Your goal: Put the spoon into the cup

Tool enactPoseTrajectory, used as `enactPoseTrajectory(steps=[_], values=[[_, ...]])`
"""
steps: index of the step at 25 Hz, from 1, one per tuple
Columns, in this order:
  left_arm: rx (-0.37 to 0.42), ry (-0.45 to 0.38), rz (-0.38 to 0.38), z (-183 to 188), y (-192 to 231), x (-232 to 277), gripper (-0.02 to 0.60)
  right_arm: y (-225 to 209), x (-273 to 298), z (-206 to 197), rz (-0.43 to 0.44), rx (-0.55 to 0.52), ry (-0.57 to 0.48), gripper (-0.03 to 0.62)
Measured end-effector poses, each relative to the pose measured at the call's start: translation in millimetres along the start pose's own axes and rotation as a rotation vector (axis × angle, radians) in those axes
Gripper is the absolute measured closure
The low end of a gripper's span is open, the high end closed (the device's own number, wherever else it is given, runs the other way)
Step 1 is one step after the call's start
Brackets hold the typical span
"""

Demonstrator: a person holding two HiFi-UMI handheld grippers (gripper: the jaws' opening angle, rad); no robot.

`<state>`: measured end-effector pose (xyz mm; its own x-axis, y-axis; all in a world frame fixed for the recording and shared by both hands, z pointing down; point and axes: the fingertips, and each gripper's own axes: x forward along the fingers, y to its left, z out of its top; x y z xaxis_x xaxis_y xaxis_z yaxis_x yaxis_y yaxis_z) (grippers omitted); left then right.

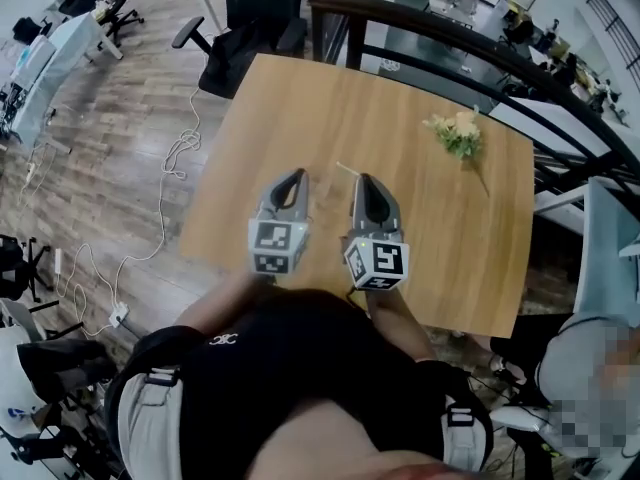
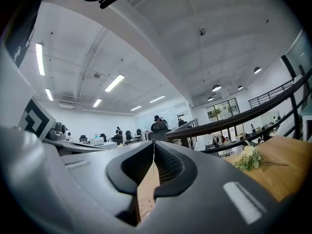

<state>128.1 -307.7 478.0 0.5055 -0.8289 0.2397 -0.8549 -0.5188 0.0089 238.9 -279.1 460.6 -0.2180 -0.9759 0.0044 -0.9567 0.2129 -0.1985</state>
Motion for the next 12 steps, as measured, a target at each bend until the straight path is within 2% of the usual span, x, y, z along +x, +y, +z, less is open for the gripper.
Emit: enactPoseTrajectory(steps=[7,12], values=[[0.003,0.029,0.001,-5.4,15.9,13.0,0.569,0.8,15.3,-16.2,-0.015,0.029,0.033,0.583],[-0.028,0.045,-0.011,-11.3,31.8,18.3,0.569,5.9,27.4,-26.5,-0.037,0.009,0.077,0.583]])
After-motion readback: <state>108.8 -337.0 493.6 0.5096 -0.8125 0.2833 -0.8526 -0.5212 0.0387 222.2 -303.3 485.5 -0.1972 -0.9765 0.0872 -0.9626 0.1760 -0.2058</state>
